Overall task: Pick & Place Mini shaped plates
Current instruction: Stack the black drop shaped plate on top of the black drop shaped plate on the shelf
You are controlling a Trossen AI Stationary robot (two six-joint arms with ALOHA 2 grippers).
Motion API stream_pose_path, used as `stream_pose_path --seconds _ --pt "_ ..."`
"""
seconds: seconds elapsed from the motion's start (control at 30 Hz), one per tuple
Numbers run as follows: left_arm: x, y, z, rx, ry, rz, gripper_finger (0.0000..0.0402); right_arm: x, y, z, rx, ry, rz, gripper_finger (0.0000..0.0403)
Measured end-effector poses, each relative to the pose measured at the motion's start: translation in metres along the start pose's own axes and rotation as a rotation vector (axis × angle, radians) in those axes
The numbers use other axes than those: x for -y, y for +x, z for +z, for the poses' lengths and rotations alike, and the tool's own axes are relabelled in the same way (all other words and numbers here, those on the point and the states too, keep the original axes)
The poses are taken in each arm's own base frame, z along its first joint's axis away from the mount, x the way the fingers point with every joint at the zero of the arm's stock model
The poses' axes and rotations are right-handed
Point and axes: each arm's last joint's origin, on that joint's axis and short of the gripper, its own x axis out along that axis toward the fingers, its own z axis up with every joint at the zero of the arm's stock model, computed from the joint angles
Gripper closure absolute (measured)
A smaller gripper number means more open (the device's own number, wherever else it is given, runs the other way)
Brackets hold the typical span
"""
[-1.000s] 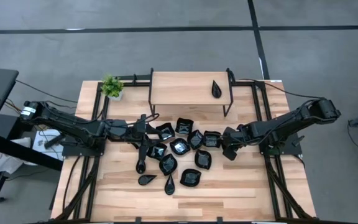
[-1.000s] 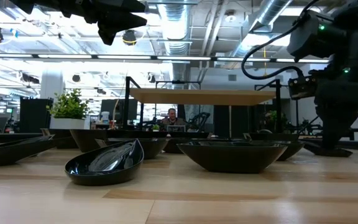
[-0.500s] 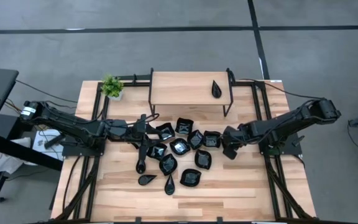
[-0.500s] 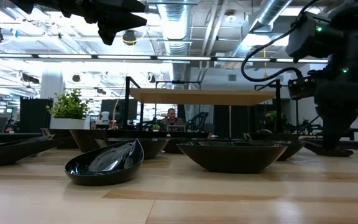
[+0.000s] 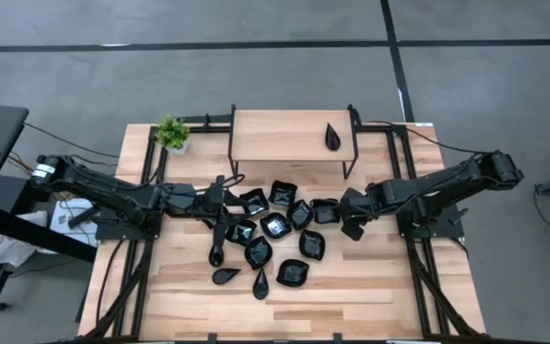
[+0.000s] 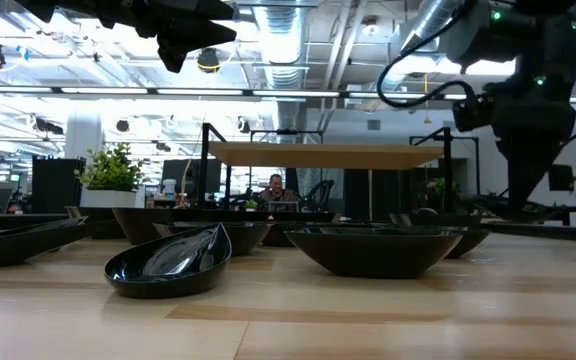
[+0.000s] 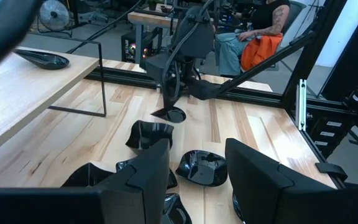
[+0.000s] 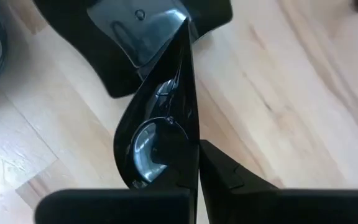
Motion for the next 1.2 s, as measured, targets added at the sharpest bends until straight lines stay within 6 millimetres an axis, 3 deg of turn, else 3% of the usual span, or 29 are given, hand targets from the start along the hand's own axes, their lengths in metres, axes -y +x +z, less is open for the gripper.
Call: stream_pose_path --seconds 0.33,0.6,0.93,1.2 --pt "0.0 0.0 0.0 0.001 0.0 0.0 0.0243 -0.003 -0.03 0.018 0.07 -0.021 -0.044 0.0401" --pt "0.0 0.0 0.0 0.0 0.0 0.0 0.0243 0.006 -0.069 0.059 0.24 -0.018 -0.062 0.0401" --pt "0.0 0.0 0.0 0.0 0.0 0.0 0.0243 0.063 -0.113 0.111 0.415 0.15 -0.124 0.0401" --pt "0.0 0.0 0.0 0.001 0.0 0.0 0.0243 0.119 -0.105 0.138 0.473 0.353 -0.06 0.0401"
